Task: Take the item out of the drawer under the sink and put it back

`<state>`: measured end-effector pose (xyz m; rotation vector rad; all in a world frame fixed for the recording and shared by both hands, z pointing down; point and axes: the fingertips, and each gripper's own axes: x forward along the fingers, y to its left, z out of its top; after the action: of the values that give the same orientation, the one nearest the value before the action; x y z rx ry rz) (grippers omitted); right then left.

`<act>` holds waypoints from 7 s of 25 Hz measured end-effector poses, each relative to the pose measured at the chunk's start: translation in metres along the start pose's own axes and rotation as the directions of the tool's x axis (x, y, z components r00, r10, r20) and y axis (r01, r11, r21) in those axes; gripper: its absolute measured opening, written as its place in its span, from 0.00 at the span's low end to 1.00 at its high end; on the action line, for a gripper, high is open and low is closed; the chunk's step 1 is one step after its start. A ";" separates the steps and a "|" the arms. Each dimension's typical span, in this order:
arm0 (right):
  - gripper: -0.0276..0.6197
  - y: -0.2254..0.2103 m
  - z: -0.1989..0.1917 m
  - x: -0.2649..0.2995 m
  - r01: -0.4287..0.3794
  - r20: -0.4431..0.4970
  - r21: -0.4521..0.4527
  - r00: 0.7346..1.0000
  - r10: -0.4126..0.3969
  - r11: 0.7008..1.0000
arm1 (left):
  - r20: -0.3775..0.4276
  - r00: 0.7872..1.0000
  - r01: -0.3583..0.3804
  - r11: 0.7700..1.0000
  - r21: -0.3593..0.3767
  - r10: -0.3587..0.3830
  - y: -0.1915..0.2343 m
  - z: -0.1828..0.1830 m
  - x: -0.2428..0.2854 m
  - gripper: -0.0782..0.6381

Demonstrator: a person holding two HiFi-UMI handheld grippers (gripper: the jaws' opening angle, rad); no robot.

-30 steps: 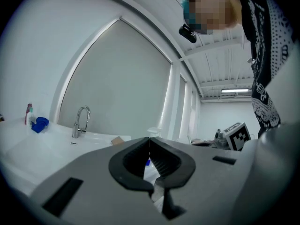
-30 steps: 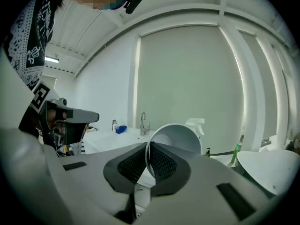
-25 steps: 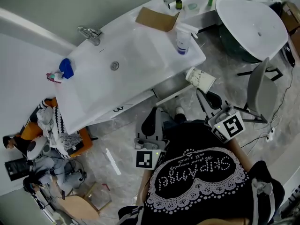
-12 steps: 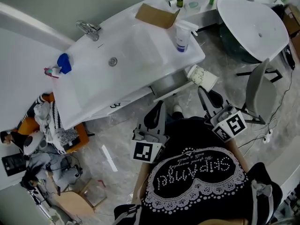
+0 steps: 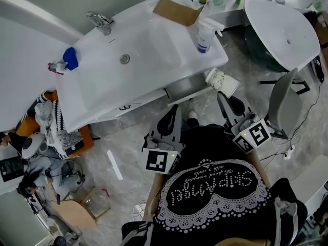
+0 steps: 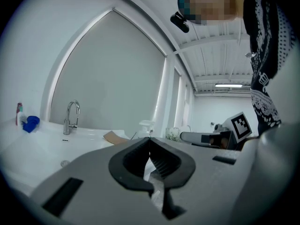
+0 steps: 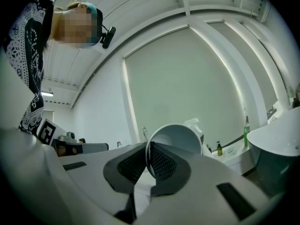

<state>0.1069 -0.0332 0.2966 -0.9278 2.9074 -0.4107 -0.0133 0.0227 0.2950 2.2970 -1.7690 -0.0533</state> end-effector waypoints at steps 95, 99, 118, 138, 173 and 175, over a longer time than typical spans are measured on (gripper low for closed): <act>0.08 -0.013 -0.173 0.041 -0.524 -0.686 -0.587 0.727 -0.035 0.617 | -0.084 0.993 -0.087 0.993 -0.074 0.081 0.013 -0.019 -0.016 0.12; 0.08 -0.020 -0.208 0.050 -0.611 -0.757 -0.557 0.652 -0.043 0.562 | -0.115 0.987 -0.119 0.990 -0.079 0.109 0.024 -0.023 -0.021 0.12; 0.08 -0.050 -0.358 0.109 -0.797 -0.929 -0.312 0.370 0.010 0.517 | -0.199 0.959 -0.230 0.964 -0.134 0.201 0.050 -0.036 -0.036 0.12; 0.08 -0.071 -0.438 0.145 -0.842 -0.962 -0.267 0.263 -0.077 0.469 | -0.279 0.941 -0.251 0.946 -0.207 0.189 0.046 -0.058 -0.056 0.12; 0.20 -0.060 -0.421 0.158 -0.832 -0.955 -0.285 0.286 -0.072 0.475 | -0.263 0.951 -0.232 0.938 -0.259 0.163 0.055 -0.062 -0.079 0.12; 0.20 -0.057 -0.412 0.156 -0.806 -0.948 -0.299 0.313 -0.061 0.512 | -0.255 0.954 -0.220 0.942 -0.253 0.155 0.053 -0.060 -0.077 0.12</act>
<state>-0.0454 -0.0717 0.7117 0.5210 4.2261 0.7869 -0.0735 0.0936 0.3554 1.8478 -1.7277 0.0003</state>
